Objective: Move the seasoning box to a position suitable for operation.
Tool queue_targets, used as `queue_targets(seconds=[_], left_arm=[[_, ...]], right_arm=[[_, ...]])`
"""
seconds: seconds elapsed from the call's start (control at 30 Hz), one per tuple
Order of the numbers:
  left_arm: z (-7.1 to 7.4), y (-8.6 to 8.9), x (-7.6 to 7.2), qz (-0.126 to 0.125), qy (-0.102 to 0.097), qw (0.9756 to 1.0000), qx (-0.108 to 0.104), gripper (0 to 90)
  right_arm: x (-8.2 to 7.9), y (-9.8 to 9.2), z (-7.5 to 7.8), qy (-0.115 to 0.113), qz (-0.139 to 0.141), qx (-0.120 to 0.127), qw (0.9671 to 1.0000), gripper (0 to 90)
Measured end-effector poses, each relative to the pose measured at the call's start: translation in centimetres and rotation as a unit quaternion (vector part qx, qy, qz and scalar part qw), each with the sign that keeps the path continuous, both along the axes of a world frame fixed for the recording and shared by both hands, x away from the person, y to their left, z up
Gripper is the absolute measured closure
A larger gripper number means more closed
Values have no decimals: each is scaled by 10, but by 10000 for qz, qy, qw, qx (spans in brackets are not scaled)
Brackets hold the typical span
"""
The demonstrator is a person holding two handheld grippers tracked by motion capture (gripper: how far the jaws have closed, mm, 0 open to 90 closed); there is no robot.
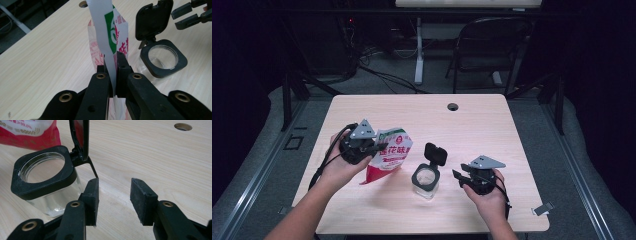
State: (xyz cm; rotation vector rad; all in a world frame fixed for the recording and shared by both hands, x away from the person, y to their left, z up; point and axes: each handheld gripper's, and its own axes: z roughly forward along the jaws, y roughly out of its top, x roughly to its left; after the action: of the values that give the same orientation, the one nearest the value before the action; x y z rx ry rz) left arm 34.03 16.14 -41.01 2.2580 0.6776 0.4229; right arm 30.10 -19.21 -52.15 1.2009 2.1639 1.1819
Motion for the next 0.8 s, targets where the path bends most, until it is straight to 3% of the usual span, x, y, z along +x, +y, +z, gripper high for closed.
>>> queue_targets(seconds=[0.3,0.6,0.8], left_arm=[[-13,7,-10,-9,182,9993,-324,900],[-28,17,-22,58,318,9978,-575,900],[-41,17,-29,44,416,9965,-719,900]], right_arm=[[0,0,3,65,87,-9,9999,616],[-4,-5,19,302,288,410,9983,745],[-11,2,34,280,580,648,9958,787]])
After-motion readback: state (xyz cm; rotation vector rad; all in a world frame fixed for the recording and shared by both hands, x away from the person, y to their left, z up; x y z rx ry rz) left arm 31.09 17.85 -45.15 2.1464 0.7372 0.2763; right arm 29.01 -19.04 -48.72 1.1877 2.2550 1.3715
